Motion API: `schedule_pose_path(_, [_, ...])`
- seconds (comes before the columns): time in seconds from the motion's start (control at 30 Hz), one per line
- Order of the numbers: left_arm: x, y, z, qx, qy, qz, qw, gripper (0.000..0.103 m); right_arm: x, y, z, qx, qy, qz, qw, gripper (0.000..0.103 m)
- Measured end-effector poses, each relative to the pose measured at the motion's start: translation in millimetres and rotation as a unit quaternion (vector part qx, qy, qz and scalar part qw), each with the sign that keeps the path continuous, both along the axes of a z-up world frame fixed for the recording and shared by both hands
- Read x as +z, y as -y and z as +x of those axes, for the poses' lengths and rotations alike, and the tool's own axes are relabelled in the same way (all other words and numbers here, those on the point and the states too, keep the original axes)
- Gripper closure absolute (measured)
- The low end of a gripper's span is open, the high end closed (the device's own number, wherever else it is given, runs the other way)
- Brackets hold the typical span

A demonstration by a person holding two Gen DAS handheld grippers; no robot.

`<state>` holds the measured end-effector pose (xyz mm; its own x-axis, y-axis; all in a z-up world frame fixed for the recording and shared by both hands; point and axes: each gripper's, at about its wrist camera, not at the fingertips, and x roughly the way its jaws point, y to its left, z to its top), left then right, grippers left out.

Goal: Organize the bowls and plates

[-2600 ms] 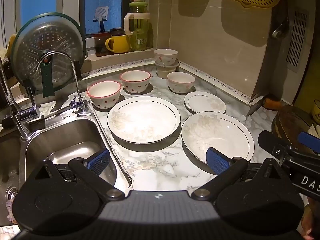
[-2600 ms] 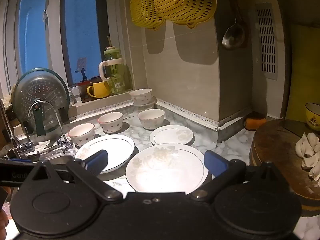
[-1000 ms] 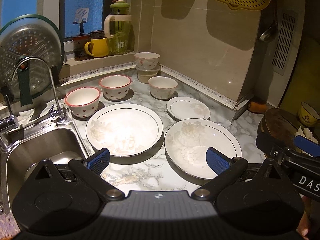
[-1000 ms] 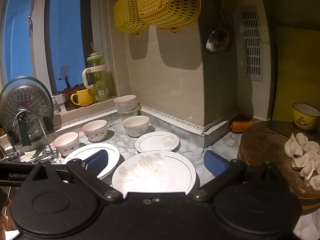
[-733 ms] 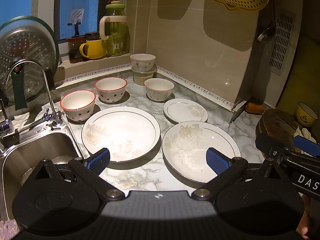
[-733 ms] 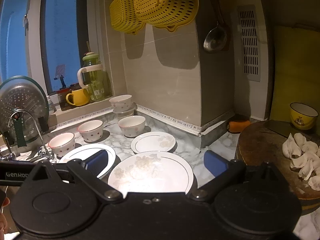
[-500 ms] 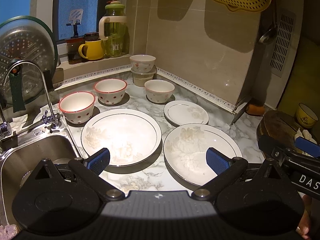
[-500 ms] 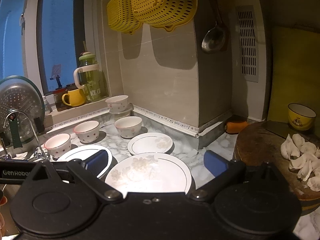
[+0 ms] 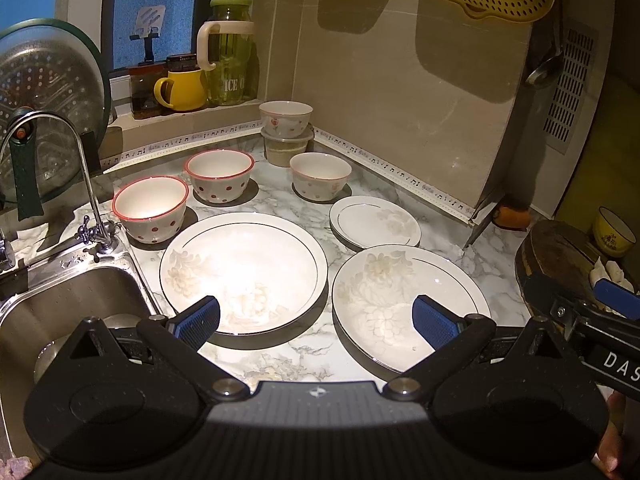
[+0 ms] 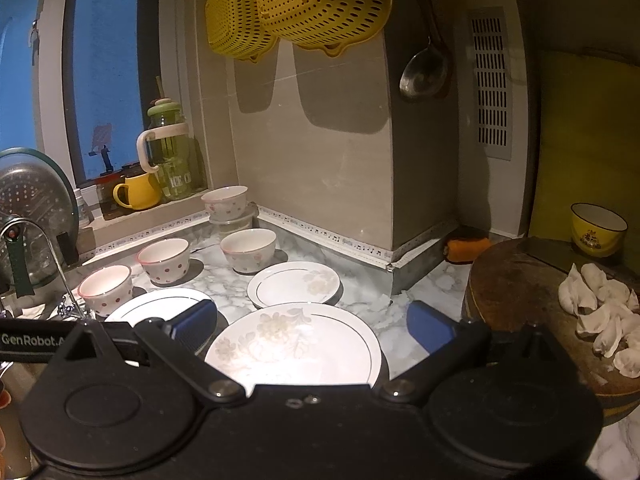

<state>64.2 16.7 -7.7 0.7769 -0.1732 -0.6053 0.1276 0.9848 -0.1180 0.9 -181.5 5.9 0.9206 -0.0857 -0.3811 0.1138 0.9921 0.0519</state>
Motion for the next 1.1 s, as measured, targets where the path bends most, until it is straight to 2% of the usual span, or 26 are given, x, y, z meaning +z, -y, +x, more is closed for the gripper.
schedule_pose_path(0.67, [-5.3,-12.8,16.8,-0.029,-0.013,-0.007,0.9995,0.000,-2.2,-9.7,14.6,-0.006,-0.021,0.003,1.000,0.002])
schedule_pose_path(0.87, [-19.2,-14.6,31.8,-0.057,-0.037,-0.006,0.9977,0.000,-10.2,-0.5,27.9,-0.013,-0.044,-0.006,0.999,0.004])
schedule_pose_path(1.1, [-44.4,-3.7,55.1,-0.103,-0.083,-0.023,0.9909,0.000,-29.5,29.4,48.0,-0.030,-0.094,-0.001,0.995,0.005])
